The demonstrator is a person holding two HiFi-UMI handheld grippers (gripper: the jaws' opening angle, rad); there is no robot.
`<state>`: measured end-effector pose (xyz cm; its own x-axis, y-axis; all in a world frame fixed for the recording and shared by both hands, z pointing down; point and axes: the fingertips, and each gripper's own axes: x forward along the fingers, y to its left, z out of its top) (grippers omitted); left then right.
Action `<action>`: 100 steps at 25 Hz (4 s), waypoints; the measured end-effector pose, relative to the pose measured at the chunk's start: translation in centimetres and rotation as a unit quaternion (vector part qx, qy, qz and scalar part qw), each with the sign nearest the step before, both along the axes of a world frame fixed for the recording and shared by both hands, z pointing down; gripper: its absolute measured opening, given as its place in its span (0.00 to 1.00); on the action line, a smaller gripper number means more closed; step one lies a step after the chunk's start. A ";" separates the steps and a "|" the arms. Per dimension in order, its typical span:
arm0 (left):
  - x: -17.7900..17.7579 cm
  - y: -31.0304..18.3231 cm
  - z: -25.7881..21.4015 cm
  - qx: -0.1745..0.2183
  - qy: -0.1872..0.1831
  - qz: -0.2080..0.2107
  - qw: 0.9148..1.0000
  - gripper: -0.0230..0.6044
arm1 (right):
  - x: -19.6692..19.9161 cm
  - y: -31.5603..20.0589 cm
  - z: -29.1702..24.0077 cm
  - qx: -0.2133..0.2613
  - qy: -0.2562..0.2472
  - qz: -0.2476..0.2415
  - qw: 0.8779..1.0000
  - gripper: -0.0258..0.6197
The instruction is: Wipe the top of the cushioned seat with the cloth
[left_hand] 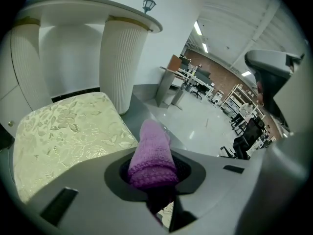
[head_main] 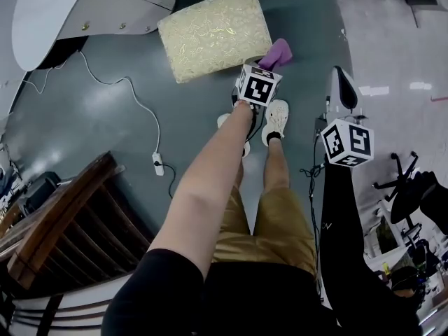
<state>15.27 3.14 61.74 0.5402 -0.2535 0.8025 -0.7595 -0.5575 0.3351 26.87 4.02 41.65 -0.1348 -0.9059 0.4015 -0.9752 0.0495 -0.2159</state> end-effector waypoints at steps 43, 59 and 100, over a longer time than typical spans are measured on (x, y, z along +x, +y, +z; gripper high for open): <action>-38.1 4.7 -0.3 0.003 -0.146 -0.244 0.959 0.18 | -20.0 -2.3 -2.3 0.014 -0.006 -0.150 0.989 0.04; -38.0 -3.7 -36.5 0.312 -0.028 -0.275 0.909 0.18 | -22.2 -4.1 -21.4 0.127 -0.001 -0.143 0.982 0.04; -31.8 -2.6 -62.3 0.539 0.005 -0.170 0.825 0.18 | -23.6 -3.9 -39.6 0.263 0.080 -0.191 0.942 0.04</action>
<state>-16.50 0.56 -0.60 0.2960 -0.9551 0.0090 -0.9335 -0.2913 -0.2090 3.30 0.15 2.09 -0.4680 -0.8824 -0.0473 -0.8821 0.4632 0.0855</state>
